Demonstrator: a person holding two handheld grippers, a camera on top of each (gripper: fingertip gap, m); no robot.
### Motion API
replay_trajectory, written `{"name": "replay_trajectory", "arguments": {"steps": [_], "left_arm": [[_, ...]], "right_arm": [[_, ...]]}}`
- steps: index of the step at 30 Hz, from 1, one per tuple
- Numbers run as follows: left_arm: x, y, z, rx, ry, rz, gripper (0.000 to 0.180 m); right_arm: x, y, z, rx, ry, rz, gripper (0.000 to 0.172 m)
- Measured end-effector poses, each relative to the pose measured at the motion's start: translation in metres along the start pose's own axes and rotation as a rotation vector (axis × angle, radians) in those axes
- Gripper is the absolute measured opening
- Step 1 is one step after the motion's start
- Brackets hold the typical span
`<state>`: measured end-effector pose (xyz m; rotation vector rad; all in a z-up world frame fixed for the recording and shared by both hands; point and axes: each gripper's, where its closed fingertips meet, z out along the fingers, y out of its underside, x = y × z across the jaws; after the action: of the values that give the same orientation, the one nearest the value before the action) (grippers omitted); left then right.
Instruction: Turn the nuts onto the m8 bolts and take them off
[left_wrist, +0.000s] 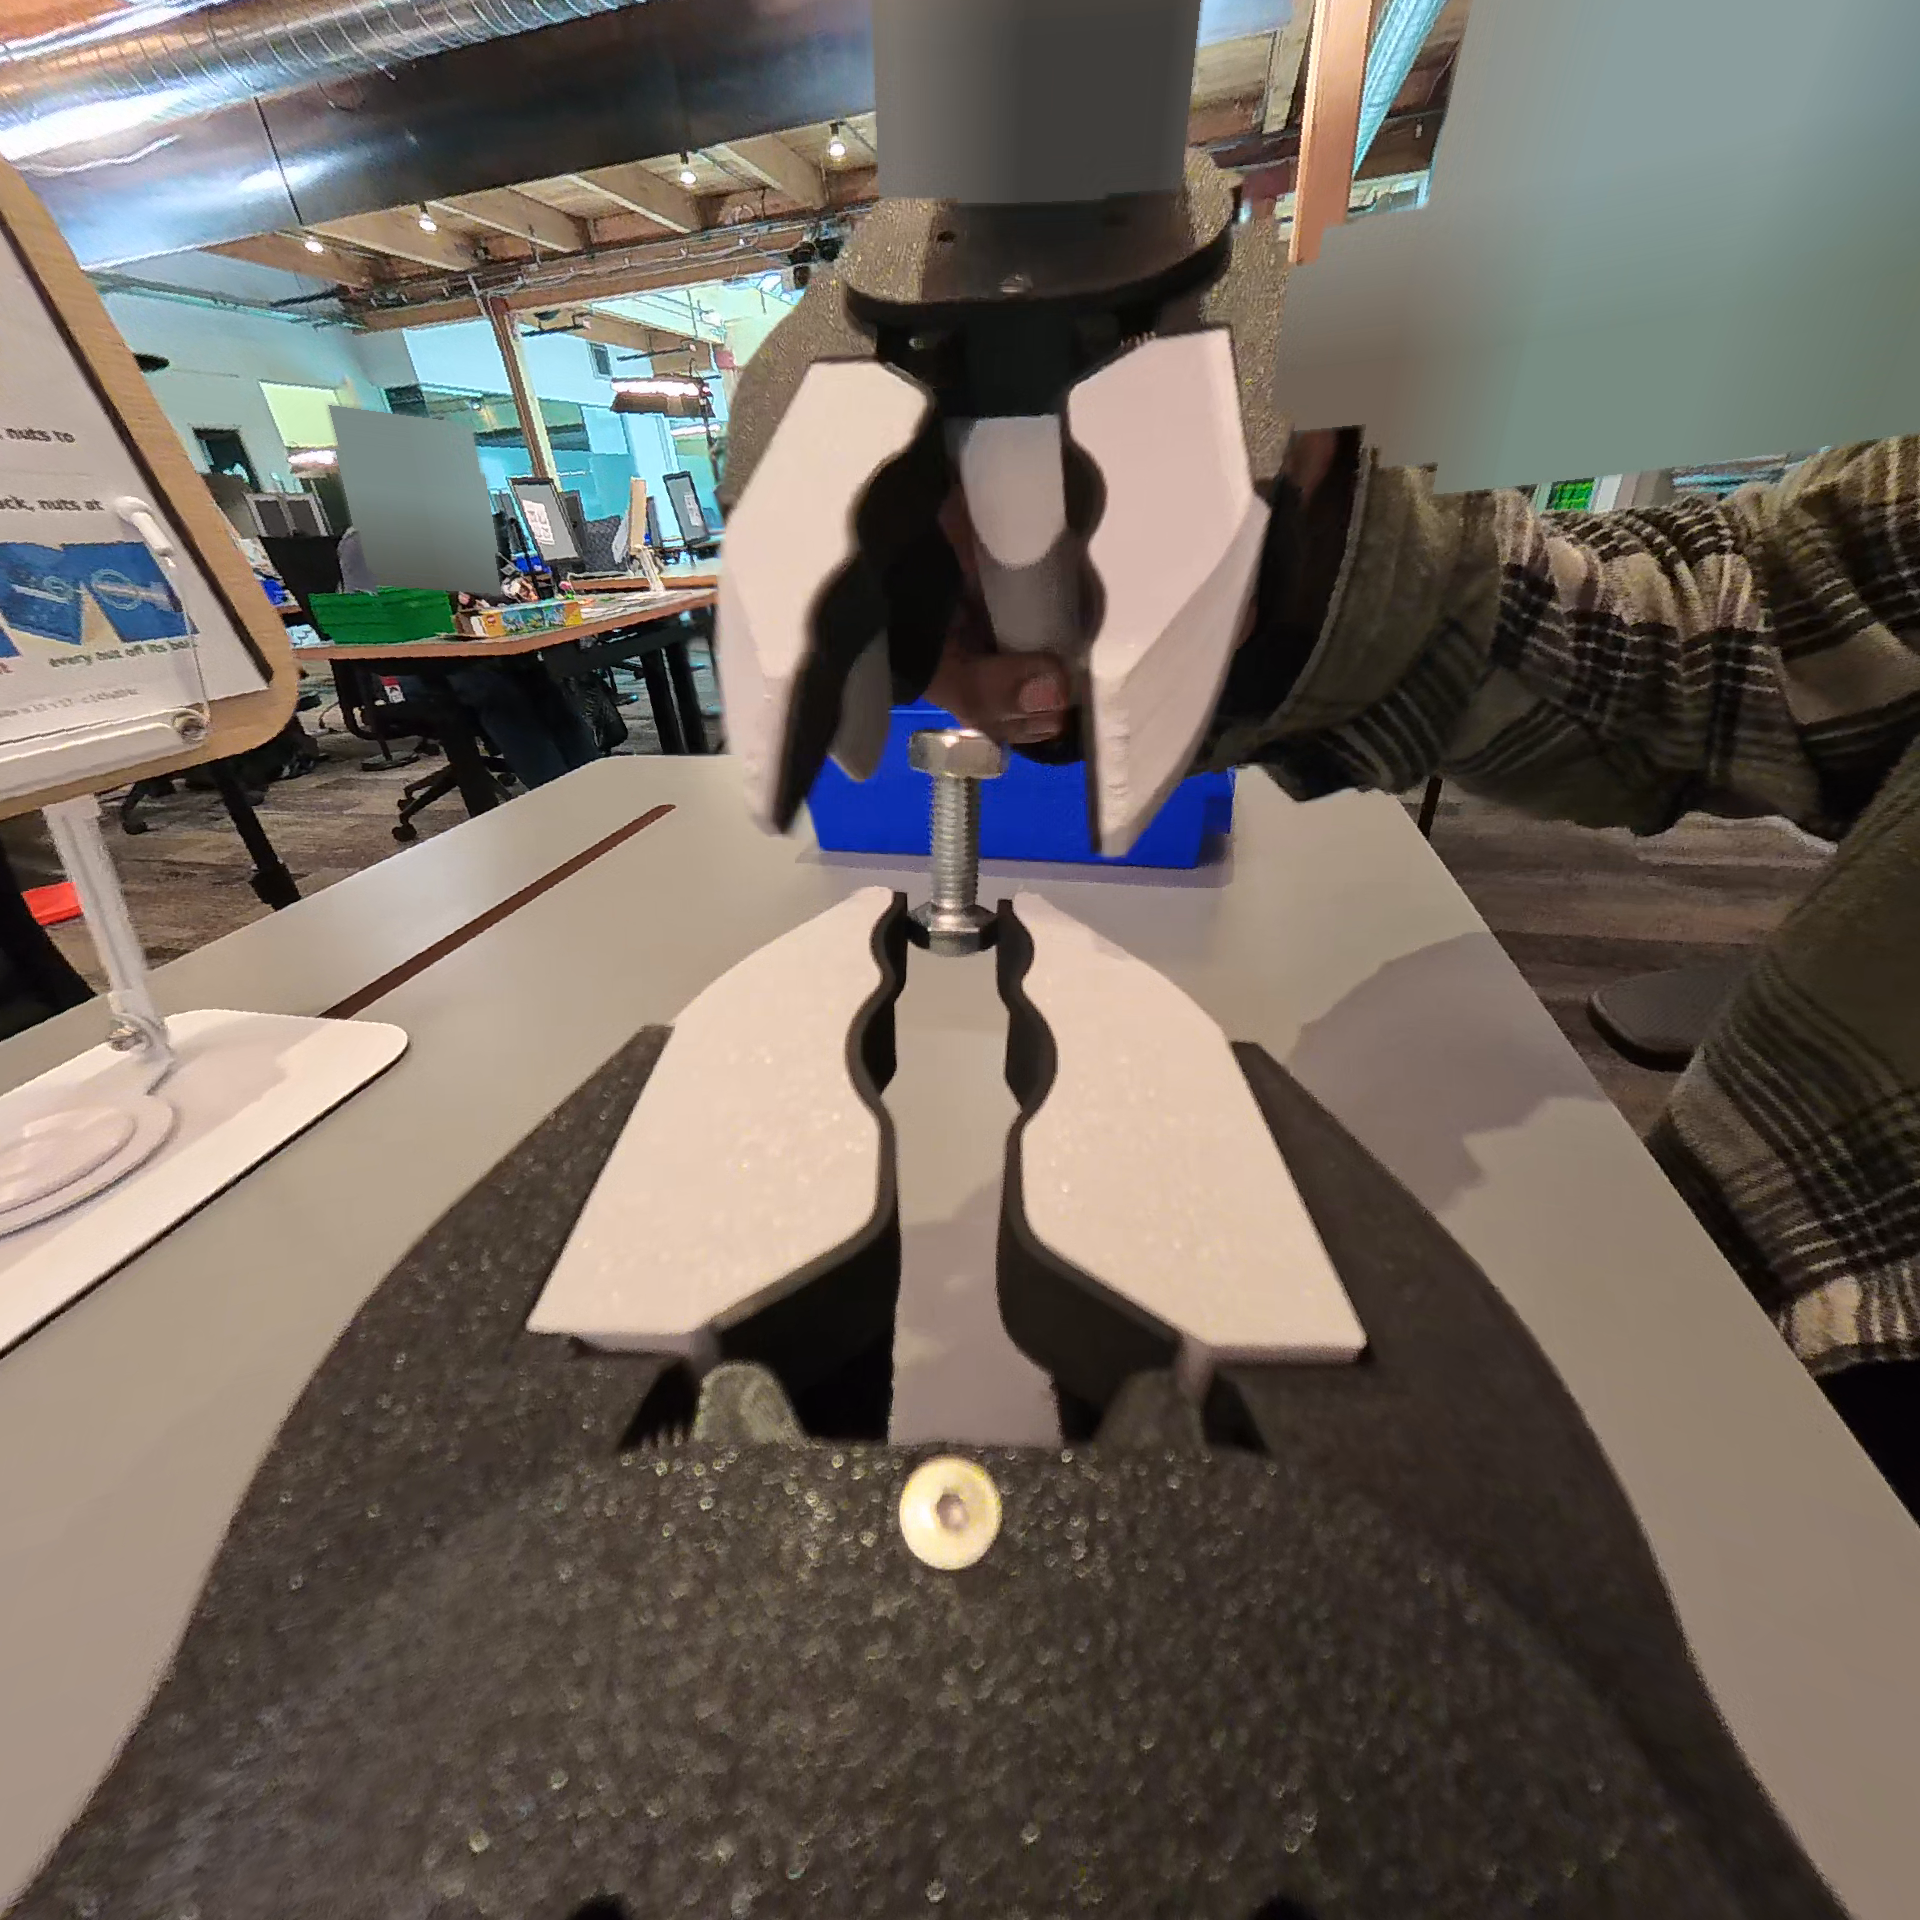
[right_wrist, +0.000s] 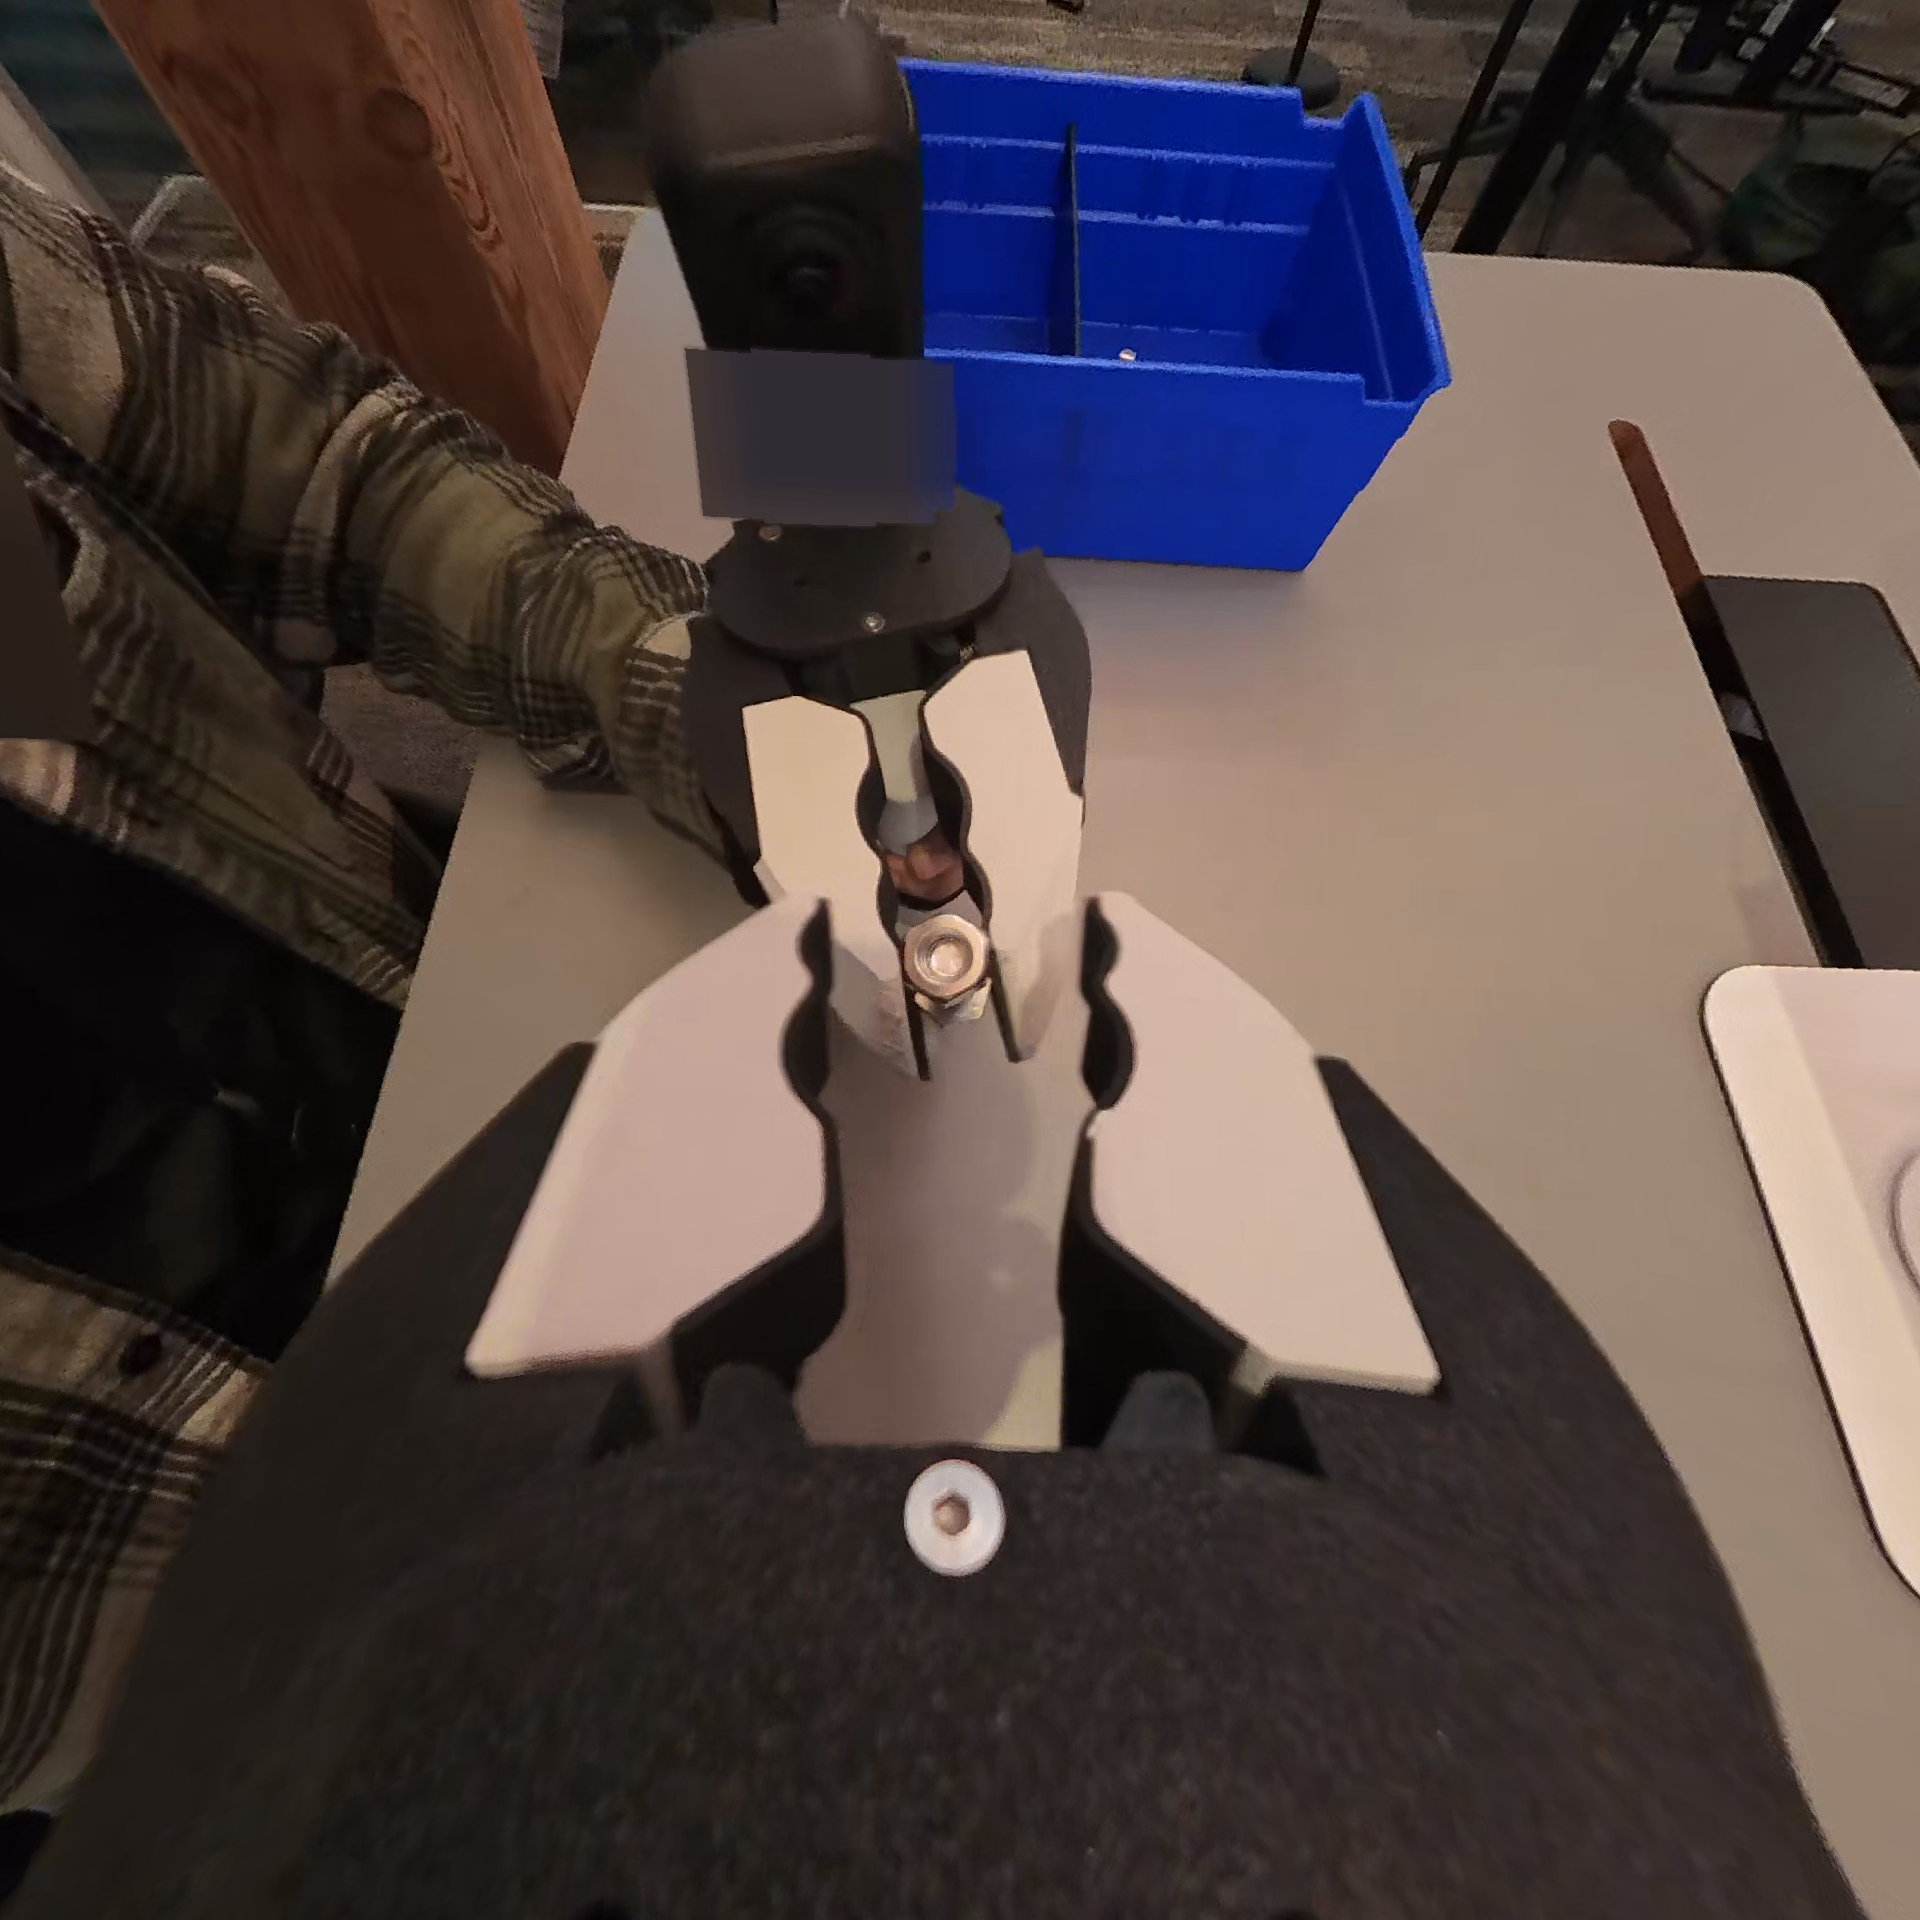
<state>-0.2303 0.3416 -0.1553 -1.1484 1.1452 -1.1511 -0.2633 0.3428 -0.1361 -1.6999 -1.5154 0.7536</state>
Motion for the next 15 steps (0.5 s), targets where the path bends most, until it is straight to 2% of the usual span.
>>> {"name": "replay_trajectory", "arguments": {"steps": [2,5,9,11,15], "left_arm": [[-0.001,-0.001,-0.001,0.016,0.015,-0.035,0.016],[-0.007,-0.003,-0.004,0.056,0.027,-0.111,0.016],[-0.014,-0.007,-0.009,0.096,0.03,-0.176,0.016],[-0.013,-0.006,-0.008,0.092,0.034,-0.177,0.016],[-0.008,-0.006,-0.005,0.083,0.045,-0.166,0.016]], "right_arm": [[0.004,-0.001,-0.003,0.003,0.024,-0.011,0.063],[0.004,-0.008,-0.01,0.131,0.038,0.024,0.084],[-0.006,-0.025,-0.017,0.391,0.037,0.093,0.086],[-0.005,-0.026,-0.016,0.425,0.071,0.096,0.088],[-0.011,-0.023,-0.003,0.395,0.052,0.107,0.086]]}}
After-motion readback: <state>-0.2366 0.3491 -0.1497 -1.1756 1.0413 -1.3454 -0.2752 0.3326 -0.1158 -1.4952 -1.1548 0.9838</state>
